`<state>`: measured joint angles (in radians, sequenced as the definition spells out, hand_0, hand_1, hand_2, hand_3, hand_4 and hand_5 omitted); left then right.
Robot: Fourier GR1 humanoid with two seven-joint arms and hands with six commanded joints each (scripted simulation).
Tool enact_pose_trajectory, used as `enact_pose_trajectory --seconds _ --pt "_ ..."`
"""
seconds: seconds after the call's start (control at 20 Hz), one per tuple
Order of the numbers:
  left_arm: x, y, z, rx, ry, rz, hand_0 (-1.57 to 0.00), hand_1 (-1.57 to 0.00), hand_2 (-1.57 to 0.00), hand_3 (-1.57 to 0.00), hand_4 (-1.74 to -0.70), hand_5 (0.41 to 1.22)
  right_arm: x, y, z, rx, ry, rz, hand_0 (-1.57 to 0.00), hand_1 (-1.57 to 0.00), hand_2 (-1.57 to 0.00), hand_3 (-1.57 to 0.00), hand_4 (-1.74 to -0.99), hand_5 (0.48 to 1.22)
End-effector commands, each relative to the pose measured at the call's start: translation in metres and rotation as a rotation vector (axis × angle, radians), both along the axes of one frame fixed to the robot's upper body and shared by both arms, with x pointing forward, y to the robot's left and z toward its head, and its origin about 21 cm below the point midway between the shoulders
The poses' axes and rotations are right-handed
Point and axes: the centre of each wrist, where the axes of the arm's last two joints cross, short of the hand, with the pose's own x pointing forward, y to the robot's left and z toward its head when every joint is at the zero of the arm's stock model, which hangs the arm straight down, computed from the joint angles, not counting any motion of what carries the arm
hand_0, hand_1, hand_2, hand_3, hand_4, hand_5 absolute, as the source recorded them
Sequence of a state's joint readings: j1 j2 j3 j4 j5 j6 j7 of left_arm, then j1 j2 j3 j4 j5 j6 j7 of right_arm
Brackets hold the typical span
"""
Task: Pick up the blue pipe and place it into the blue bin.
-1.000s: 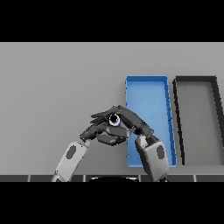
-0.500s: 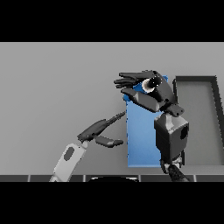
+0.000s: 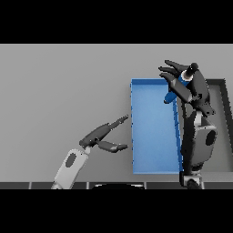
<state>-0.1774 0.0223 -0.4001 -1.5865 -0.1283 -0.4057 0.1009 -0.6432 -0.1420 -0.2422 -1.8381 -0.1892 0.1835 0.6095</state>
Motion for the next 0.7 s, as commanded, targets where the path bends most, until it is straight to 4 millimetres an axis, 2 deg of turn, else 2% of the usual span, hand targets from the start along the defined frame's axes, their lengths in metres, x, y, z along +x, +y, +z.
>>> enact_pose_trajectory --seconds 0.0,0.25,0.45,0.65 --pt "-0.001 0.002 0.000 -0.011 -0.006 -0.003 0.00 0.00 0.00 0.00 -0.94 0.465 0.000 -0.005 -0.011 -0.007 0.038 -0.029 -1.57 -1.57 -1.57 -1.57 -1.499 1.221" --pt "0.005 0.001 -0.001 0.007 -0.015 0.006 0.00 0.00 0.00 0.00 -0.93 0.460 -0.007 -0.026 -0.062 -0.053 0.232 -0.146 -1.57 -1.57 -1.57 -1.57 -1.500 1.221" --pt "0.004 0.004 -0.001 -0.001 -0.031 0.009 0.00 0.00 0.00 0.00 -0.93 0.465 -0.018 -0.026 -0.108 -0.052 0.405 -0.255 -1.57 -1.57 -1.57 -1.57 -1.500 1.221" --pt "0.006 0.005 -0.001 0.006 -0.045 0.016 0.00 0.00 0.00 0.00 -0.92 0.474 -0.022 -0.030 -0.134 -0.028 0.548 -0.309 -1.57 -1.57 -1.57 -1.57 -1.498 1.221"
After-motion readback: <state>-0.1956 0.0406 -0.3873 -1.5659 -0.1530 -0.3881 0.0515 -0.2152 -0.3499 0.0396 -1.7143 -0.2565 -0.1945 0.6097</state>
